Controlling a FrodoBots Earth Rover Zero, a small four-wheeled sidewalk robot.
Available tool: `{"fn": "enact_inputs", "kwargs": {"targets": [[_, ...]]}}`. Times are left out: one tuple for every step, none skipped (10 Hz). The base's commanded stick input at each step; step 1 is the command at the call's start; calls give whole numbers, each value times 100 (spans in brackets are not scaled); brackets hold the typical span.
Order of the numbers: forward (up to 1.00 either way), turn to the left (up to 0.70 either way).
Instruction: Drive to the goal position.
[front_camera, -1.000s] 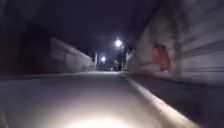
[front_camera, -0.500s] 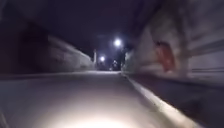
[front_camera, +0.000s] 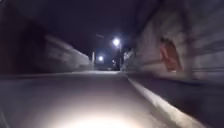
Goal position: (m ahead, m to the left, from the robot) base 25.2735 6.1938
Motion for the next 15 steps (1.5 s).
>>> {"fn": "enact_inputs", "kwargs": {"targets": [[70,-35],[70,-35],[70,0],[70,0],[70,0],[70,-21],[70,-35],[70,-21],[70,0],[70,0],[70,0],[70,0],[70,0],[70,-20],[70,-24]]}}
